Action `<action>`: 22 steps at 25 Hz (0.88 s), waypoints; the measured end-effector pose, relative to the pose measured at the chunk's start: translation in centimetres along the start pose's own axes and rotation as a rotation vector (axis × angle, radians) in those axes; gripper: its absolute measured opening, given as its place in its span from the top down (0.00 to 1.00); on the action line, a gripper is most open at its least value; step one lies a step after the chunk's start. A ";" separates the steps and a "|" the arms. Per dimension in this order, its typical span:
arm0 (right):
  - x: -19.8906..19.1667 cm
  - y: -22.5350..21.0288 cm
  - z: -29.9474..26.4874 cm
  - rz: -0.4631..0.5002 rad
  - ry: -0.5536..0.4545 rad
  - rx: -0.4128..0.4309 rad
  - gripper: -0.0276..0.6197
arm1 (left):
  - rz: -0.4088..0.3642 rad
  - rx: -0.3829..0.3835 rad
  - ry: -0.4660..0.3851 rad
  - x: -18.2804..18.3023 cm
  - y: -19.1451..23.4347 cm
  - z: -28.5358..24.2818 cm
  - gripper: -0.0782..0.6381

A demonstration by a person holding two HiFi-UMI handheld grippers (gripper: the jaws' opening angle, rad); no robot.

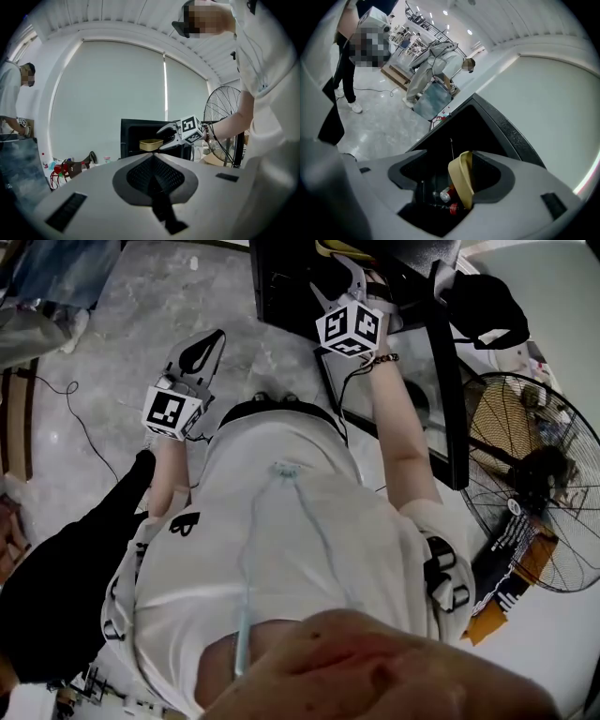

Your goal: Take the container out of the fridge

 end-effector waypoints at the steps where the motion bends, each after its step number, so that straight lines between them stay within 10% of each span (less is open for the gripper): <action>1: -0.2 -0.1 -0.5 0.009 0.019 0.003 0.49 | 0.001 0.003 0.000 -0.1 0.2 0.0 0.88; 22: -6.0 -1.3 -9.3 0.225 0.336 0.135 0.49 | 0.031 0.045 0.030 -1.2 0.9 0.6 0.88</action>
Point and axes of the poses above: the fingertips, and each gripper's own axes: z backward along the fingers, y to its left, x out of its top, the point moved 2 cm from there along z, backward along the fingers, and after that the axes turned 11 degrees about x, right-handed, at the moved point
